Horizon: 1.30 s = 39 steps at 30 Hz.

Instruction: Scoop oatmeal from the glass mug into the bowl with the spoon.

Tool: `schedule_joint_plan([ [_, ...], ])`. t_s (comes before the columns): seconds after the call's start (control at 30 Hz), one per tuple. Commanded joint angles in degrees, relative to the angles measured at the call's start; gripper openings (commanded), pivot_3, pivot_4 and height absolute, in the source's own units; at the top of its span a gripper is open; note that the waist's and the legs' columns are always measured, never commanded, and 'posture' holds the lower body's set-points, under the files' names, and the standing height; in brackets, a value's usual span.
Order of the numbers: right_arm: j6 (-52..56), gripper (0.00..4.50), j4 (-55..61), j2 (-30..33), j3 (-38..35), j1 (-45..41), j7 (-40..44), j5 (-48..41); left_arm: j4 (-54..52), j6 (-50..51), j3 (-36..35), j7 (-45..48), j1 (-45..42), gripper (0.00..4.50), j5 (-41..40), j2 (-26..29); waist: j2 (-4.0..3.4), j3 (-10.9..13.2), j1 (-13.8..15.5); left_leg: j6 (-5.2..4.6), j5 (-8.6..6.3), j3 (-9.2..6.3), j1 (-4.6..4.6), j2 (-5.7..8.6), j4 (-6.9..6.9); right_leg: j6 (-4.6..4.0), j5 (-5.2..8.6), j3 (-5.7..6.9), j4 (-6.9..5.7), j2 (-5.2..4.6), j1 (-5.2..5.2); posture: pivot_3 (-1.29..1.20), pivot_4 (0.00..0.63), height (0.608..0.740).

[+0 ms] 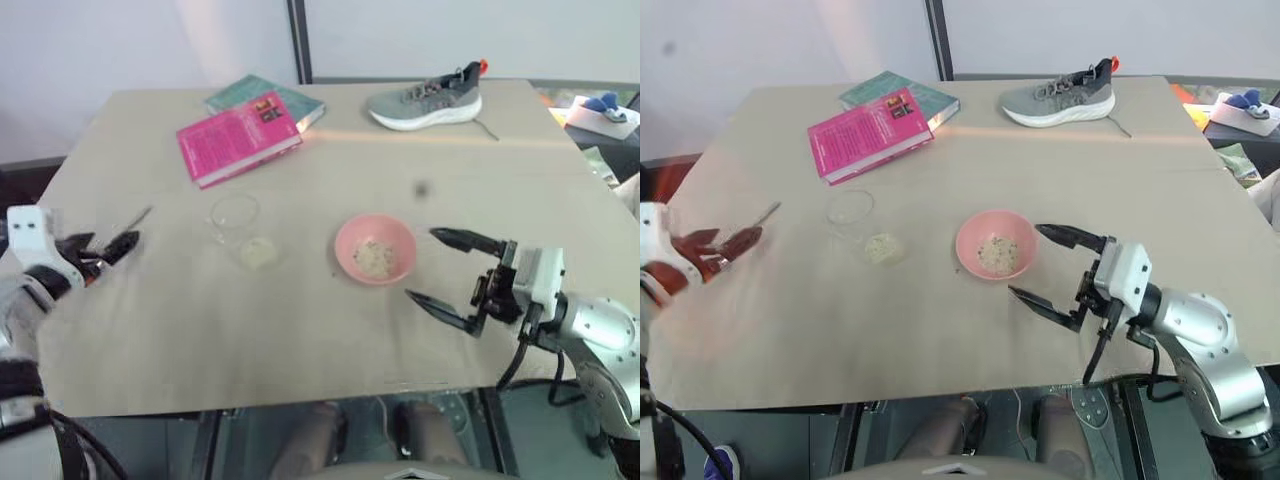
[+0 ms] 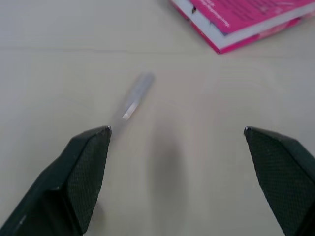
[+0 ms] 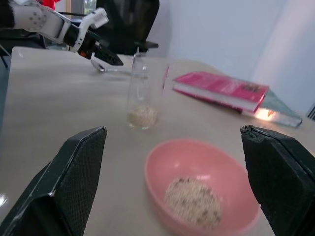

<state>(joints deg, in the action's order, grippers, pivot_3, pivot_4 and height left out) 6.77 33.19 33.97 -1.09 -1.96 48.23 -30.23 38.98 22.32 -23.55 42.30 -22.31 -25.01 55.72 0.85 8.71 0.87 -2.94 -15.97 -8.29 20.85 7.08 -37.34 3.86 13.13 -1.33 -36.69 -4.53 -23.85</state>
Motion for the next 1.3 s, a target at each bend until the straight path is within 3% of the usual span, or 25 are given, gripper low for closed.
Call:
schedule_joint_plan([
  [0.03,0.59,4.41,2.42,-0.40,-0.70,-1.42,-1.01,-1.25,14.69,-2.85,6.63,6.88,-9.37,4.50,7.91,5.43,0.02,0.01,-0.09,0.00,0.00,-0.03,0.07,0.00,0.00,0.00,0.00,0.04,0.01,0.02,-0.06,0.00,0.150,0.740],
  [0.2,1.11,4.41,4.49,-0.23,-1.46,-0.56,-1.68,-2.10,30.14,-7.73,13.42,9.32,-21.48,4.50,16.87,8.49,0.11,0.02,-0.26,0.00,0.01,-0.01,0.18,0.01,-0.03,0.00,0.00,0.03,-0.01,0.04,-0.17,0.00,0.150,0.740],
  [0.4,1.94,4.41,11.41,3.62,-3.86,1.92,2.19,-7.66,36.37,-10.57,15.35,8.77,-26.14,4.50,21.77,8.45,0.13,0.02,-0.43,-0.01,0.01,0.02,0.41,0.00,-0.11,0.01,0.00,-0.02,-0.12,0.04,-0.42,0.00,0.150,0.740],
  [0.67,3.43,4.41,11.97,6.93,-3.87,-0.59,3.65,-10.62,38.10,-11.16,14.36,7.15,-27.73,4.50,24.59,7.40,0.23,0.00,-0.42,-0.02,0.02,0.02,0.44,0.00,-0.21,0.02,-0.01,0.00,-0.18,0.02,-0.42,0.00,0.150,0.740],
  [0.93,5.15,4.41,13.87,7.89,-6.48,2.09,1.83,-11.73,38.33,-9.59,13.55,9.22,-26.99,4.50,24.88,6.73,0.24,0.00,-0.32,-0.03,0.02,0.02,0.46,0.00,-0.23,0.02,-0.01,0.00,-0.19,0.00,-0.43,0.00,0.150,0.740],
  [1.3,9.88,4.41,18.19,10.70,-11.57,5.14,-2.09,-16.81,38.34,-8.19,10.72,11.76,-21.38,4.50,23.73,4.03,0.22,-0.03,-0.40,-0.03,0.01,0.06,0.46,0.00,-0.38,0.02,-0.01,-0.07,-0.35,-0.14,-0.42,0.00,0.150,0.740],
])
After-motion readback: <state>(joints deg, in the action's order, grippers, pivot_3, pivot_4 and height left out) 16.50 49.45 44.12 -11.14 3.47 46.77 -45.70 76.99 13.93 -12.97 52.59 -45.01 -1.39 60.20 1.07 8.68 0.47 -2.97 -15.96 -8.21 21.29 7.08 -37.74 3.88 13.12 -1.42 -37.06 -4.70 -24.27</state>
